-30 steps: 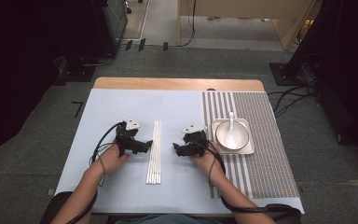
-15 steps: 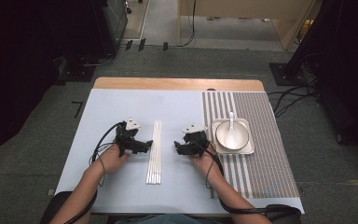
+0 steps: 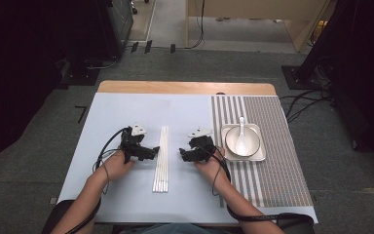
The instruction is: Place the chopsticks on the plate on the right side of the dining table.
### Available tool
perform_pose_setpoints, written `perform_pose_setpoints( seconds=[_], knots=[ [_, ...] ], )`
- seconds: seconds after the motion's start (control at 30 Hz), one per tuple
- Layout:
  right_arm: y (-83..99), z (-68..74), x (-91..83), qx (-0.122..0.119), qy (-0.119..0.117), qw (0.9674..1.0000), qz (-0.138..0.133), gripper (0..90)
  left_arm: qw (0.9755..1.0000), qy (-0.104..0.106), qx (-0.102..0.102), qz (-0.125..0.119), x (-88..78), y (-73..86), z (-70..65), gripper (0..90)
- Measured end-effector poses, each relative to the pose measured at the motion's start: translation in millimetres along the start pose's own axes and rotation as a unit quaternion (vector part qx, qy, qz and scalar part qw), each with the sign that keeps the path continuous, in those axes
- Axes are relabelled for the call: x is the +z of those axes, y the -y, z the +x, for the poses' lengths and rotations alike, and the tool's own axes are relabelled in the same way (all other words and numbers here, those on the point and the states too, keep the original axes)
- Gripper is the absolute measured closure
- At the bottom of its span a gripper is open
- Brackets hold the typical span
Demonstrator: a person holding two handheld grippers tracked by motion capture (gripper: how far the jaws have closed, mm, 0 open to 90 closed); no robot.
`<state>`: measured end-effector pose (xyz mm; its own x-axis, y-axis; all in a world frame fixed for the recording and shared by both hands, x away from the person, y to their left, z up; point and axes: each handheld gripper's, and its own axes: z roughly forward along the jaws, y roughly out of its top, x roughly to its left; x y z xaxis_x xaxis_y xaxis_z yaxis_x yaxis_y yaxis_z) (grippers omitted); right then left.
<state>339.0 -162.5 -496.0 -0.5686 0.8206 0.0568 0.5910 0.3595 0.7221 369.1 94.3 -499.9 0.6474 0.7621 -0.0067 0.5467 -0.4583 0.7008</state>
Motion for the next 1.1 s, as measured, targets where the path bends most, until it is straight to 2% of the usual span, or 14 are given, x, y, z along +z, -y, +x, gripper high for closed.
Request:
perform_pose_setpoints(
  seconds=[0.07,0.17,0.37,0.77,0.9,1.1],
  knots=[
    [-0.6,0.2,-0.6,0.004,-0.004,1.0,0.0,25.5,1.0,0.0,0.0,0.0,0.0,0.0,0.0,0.0],
    [-0.9,5.4,0.1,-0.006,-0.009,0.9999,0.002,27.5,1.0,0.0,0.0,0.0,0.0,0.0,0.0,0.0],
    [-2.5,11.9,2.3,0.001,-0.016,0.9999,-0.005,30.3,1.0,0.0,0.0,0.0,0.0,0.0,0.0,0.0],
    [-7.6,22.0,5.0,-0.002,-0.031,0.9995,-0.006,30.4,1.0,0.0,0.0,0.0,0.0,0.0,0.0,0.0],
    [-8.5,24.9,6.5,0.003,-0.042,0.999,-0.012,34.1,1.0,0.0,0.0,0.0,0.0,0.0,0.0,0.0],
    [-9.6,29.3,9.5,0.0,-0.05,0.9987,-0.008,36.0,1.0,0.0,0.0,0.0,0.0,0.0,0.0,0.0]
  ],
)
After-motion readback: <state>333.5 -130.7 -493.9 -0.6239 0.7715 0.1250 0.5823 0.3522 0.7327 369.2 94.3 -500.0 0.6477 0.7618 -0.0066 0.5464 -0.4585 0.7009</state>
